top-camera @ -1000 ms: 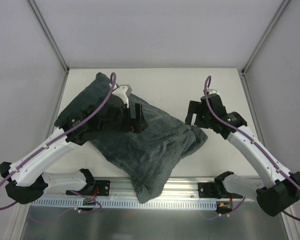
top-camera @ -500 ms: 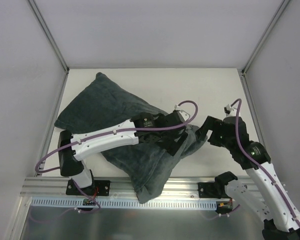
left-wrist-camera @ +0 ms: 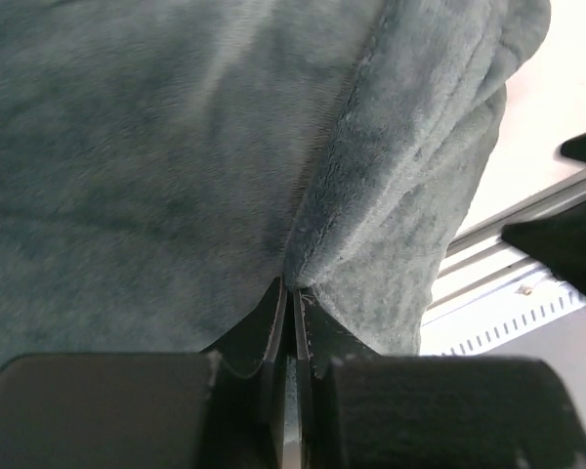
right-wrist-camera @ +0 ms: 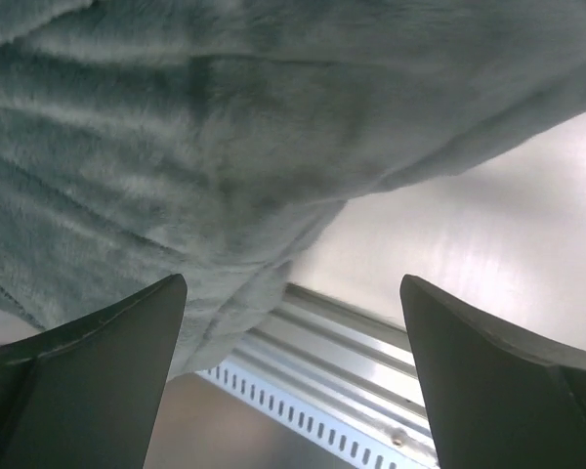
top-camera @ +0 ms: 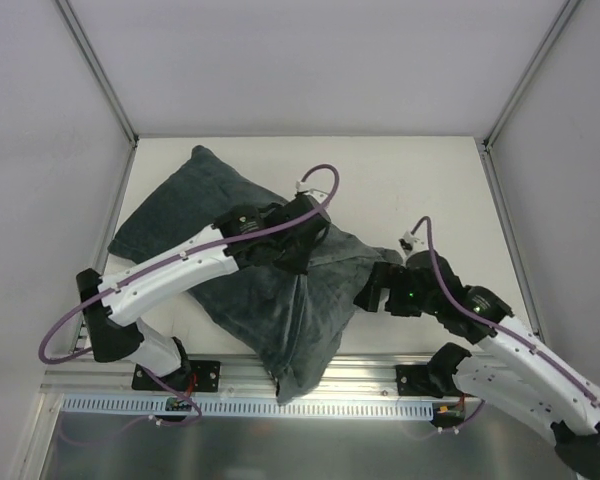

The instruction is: Remove the pillowcase from the pillow

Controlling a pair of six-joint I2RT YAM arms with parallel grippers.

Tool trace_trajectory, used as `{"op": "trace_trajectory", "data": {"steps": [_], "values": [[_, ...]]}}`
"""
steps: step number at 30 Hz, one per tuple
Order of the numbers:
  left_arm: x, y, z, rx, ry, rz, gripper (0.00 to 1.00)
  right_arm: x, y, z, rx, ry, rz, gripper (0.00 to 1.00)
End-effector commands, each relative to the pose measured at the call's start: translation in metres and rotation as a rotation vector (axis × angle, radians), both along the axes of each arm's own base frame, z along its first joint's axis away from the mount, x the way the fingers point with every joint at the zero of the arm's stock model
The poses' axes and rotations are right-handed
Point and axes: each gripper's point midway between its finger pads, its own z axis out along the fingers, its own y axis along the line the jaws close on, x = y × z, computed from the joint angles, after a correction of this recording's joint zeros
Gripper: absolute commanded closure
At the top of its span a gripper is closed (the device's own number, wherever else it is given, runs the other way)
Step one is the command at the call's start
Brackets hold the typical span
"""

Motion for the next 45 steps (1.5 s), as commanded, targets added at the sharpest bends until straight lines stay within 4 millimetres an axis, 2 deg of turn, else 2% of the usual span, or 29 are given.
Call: {"op": "trace_trajectory", "data": {"steps": [1, 2, 3, 5, 6, 7, 9, 10, 11, 12, 14, 18, 19, 21, 23, 25, 31, 32, 33, 34, 36, 39, 42, 43, 45], "values": [[-0.001, 0.021, 0.020, -0.081, -0.014, 0.073, 1.00, 0.019, 0.042, 0.042, 0.096, -0.105, -0.010, 0.04], [0.000, 0.025, 0.024, -0.097, -0.021, 0.085, 1.00, 0.021, 0.049, 0.043, 0.100, -0.108, -0.006, 0.04], [0.000, 0.027, 0.023, -0.105, -0.015, 0.091, 1.00, 0.022, 0.066, 0.048, 0.126, -0.113, 0.013, 0.04], [0.000, 0.031, 0.027, -0.128, -0.010, 0.098, 1.00, 0.026, 0.079, 0.050, 0.135, -0.123, 0.014, 0.04], [0.002, 0.034, 0.025, -0.128, -0.006, 0.106, 1.00, 0.028, 0.093, 0.051, 0.139, -0.125, 0.036, 0.04], [0.002, 0.032, 0.026, -0.146, -0.005, 0.103, 1.00, 0.031, 0.098, 0.050, 0.126, -0.126, 0.037, 0.00], [0.002, 0.032, 0.027, -0.162, 0.000, 0.099, 1.00, 0.036, 0.106, 0.042, 0.075, -0.113, 0.038, 0.25], [0.002, 0.031, 0.027, -0.168, 0.003, 0.095, 1.00, 0.041, 0.103, 0.038, 0.049, -0.116, 0.016, 0.64], [0.002, 0.032, 0.029, -0.175, -0.001, 0.094, 1.00, 0.043, 0.099, 0.035, 0.025, -0.120, 0.000, 0.83], [0.001, 0.033, 0.030, -0.177, -0.002, 0.095, 1.00, 0.045, 0.092, 0.030, -0.010, -0.117, -0.020, 0.97], [0.003, 0.041, 0.034, -0.196, -0.009, 0.116, 1.00, 0.050, 0.072, 0.021, -0.059, -0.139, -0.069, 0.99], [0.011, 0.061, 0.035, -0.220, -0.022, 0.175, 1.00, 0.062, 0.015, -0.004, -0.129, -0.140, -0.189, 0.99], [0.014, 0.067, 0.035, -0.219, -0.029, 0.197, 1.00, 0.062, 0.001, -0.016, -0.167, -0.132, -0.214, 0.99], [0.014, 0.070, 0.038, -0.235, -0.032, 0.203, 1.00, 0.063, -0.023, -0.024, -0.215, -0.111, -0.254, 0.99], [0.014, 0.072, 0.041, -0.248, -0.035, 0.208, 1.00, 0.061, -0.037, -0.029, -0.245, -0.090, -0.279, 0.99], [0.013, 0.071, 0.042, -0.260, -0.035, 0.208, 1.00, 0.063, -0.042, -0.028, -0.255, -0.101, -0.287, 0.99], [0.015, 0.065, 0.040, -0.287, -0.020, 0.211, 1.00, 0.073, -0.045, -0.003, -0.280, -0.145, -0.289, 0.99], [0.015, 0.064, 0.037, -0.284, -0.012, 0.210, 1.00, 0.074, -0.044, 0.007, -0.286, -0.142, -0.282, 0.97], [0.015, 0.062, 0.035, -0.286, -0.004, 0.208, 1.00, 0.072, -0.043, 0.012, -0.281, -0.134, -0.273, 0.59], [0.014, 0.059, 0.029, -0.280, 0.019, 0.207, 1.00, 0.072, -0.042, 0.018, -0.271, -0.138, -0.268, 0.42], [0.015, 0.053, 0.021, -0.281, 0.040, 0.206, 1.00, 0.071, -0.037, 0.033, -0.236, -0.165, -0.265, 0.16], [0.014, 0.045, 0.010, -0.286, 0.088, 0.214, 1.00, 0.070, -0.025, 0.066, -0.130, -0.258, -0.269, 0.07], [0.015, 0.040, 0.006, -0.302, 0.103, 0.228, 1.00, 0.069, -0.007, 0.089, -0.064, -0.288, -0.236, 0.04], [0.015, 0.040, 0.005, -0.303, 0.104, 0.233, 1.00, 0.071, 0.000, 0.102, -0.044, -0.305, -0.223, 0.03], [0.016, 0.038, 0.005, -0.308, 0.104, 0.230, 1.00, 0.073, 0.019, 0.100, -0.070, -0.287, -0.172, 0.01]]}}
